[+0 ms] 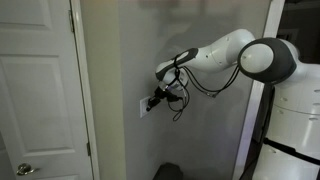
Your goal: Switch of the light
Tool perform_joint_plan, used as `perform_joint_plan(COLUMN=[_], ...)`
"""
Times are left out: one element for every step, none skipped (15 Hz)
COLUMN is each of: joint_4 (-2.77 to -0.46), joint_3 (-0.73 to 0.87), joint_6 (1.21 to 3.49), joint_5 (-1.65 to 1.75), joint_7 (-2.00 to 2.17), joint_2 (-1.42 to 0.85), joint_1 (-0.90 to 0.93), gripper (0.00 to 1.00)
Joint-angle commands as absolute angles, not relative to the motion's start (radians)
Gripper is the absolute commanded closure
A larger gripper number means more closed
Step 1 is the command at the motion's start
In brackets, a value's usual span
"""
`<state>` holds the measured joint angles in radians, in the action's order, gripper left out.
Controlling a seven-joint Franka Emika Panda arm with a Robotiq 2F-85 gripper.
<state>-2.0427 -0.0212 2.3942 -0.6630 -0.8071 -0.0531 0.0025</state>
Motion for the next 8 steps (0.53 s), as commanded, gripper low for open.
perform_joint_plan(joint_4=[-2.031, -2.038, -2.048, -2.058, -2.069, -2.076, -2.079, -2.08], joint_3=[-0.027, -0.026, -0.023, -0.02, -0.016, -0.013, -0.009, -0.006], joint_6=[2.4, 2.405, 2.41, 2.421, 2.442, 2.454, 2.458, 2.461], joint_5=[-0.618, -0.612, -0.601, -0.586, -0.577, -0.568, -0.557, -0.545], joint_7=[-0.776, -0.772, -0.763, -0.748, -0.731, -0.717, -0.706, -0.695], joint_2=[-0.068, -0.063, -0.055, -0.047, -0.039, -0.033, -0.031, -0.031], joint_1=[0.005, 0.003, 0.0, -0.002, -0.005, -0.007, -0.01, -0.012], gripper=[1.0, 1.0, 1.0, 1.0, 1.0, 1.0, 1.0, 1.0])
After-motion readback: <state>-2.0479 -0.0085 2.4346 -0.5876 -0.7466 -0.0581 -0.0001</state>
